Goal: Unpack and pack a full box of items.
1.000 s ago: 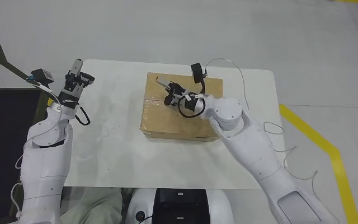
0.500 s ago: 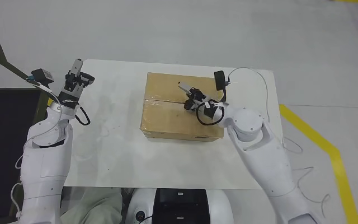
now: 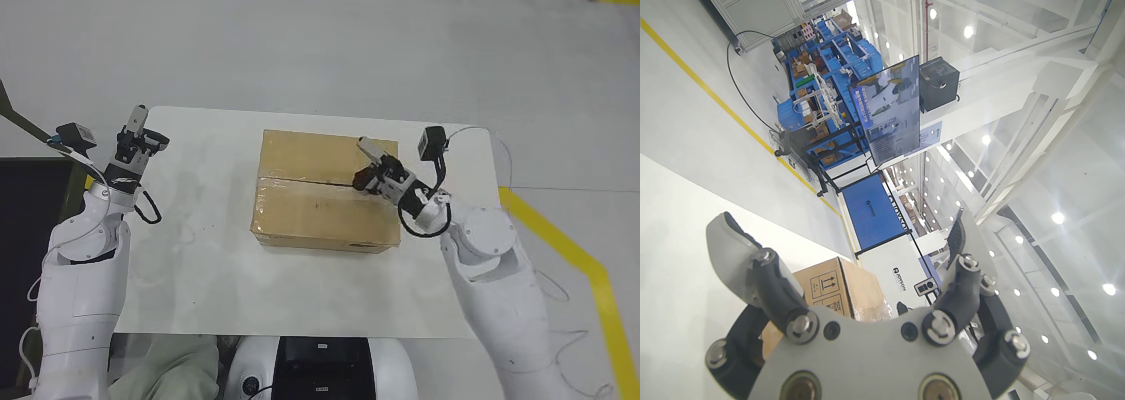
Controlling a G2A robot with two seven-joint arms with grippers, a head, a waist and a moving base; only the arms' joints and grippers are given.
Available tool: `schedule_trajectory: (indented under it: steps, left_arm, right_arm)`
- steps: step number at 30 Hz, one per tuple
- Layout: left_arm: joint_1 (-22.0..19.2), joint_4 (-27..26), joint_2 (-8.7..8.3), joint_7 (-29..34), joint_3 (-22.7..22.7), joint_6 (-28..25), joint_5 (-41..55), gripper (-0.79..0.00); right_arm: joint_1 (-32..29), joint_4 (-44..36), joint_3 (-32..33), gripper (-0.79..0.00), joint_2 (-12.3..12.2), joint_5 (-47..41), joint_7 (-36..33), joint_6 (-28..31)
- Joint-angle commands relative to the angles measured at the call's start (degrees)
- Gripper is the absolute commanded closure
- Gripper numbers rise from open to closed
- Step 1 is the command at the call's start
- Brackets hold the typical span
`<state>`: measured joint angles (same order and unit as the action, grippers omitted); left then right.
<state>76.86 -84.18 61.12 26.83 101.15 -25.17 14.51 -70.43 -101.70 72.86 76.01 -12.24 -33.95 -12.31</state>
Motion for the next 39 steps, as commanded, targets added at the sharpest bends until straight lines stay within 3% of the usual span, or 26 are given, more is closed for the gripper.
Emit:
schedule_trajectory:
  steps: [1,16,36,37,39]
  left_arm:
    - [0.00,0.00,0.00,0.00,0.00,0.00,0.00,-0.785]
    - [0.00,0.00,0.00,0.00,0.00,0.00,0.00,-0.785]
    - [0.00,0.00,0.00,0.00,0.00,0.00,0.00,-0.785]
    - [0.00,0.00,0.00,0.00,0.00,0.00,0.00,-0.785]
    - [0.00,0.00,0.00,0.00,0.00,0.00,0.00,-0.785]
  right_arm:
    - [-0.69,-0.14,1.27,-0.785,-0.24,0.24,0.07,1.23]
    - [-7.17,1.27,12.40,-0.785,-2.17,0.18,-0.15,8.87]
    - [-2.74,11.30,9.89,-0.779,-2.89,5.70,-0.25,10.00]
    - [-2.83,11.33,9.95,-0.683,-2.93,5.64,-0.25,10.10]
    - [-3.21,11.19,10.14,-0.413,-3.04,5.65,-0.24,10.27]
